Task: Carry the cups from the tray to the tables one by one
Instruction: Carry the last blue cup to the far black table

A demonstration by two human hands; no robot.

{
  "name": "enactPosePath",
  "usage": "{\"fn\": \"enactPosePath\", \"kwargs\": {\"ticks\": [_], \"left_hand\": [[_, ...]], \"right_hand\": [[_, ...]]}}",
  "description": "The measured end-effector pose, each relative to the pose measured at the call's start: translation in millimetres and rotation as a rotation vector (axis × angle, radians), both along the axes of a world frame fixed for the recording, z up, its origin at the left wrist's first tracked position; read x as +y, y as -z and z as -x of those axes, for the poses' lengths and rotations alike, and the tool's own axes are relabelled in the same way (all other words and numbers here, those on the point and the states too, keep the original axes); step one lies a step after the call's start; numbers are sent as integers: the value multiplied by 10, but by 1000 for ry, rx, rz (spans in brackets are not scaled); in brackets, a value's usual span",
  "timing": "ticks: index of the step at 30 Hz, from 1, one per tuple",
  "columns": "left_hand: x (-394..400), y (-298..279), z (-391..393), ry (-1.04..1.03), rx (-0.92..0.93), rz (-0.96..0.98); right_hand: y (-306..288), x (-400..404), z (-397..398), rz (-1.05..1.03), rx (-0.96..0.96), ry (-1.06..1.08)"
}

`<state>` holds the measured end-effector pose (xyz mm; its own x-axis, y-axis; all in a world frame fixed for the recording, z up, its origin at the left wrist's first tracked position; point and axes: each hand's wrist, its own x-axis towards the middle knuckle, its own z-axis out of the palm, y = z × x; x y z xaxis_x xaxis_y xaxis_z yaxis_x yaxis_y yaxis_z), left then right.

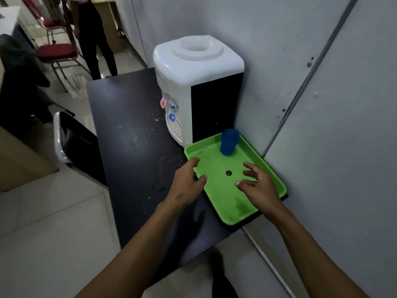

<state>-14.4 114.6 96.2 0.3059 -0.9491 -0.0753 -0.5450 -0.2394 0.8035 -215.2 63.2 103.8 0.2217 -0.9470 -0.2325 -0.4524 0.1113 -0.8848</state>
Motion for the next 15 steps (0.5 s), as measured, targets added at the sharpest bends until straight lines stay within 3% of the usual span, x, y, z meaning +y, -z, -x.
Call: {"fn": "enactPosePath", "kwargs": {"ticks": [15], "left_hand": [[-2062, 956, 44, -22, 157, -240]], "right_hand": [[1090, -2141, -332, -216, 62, 77]]}}
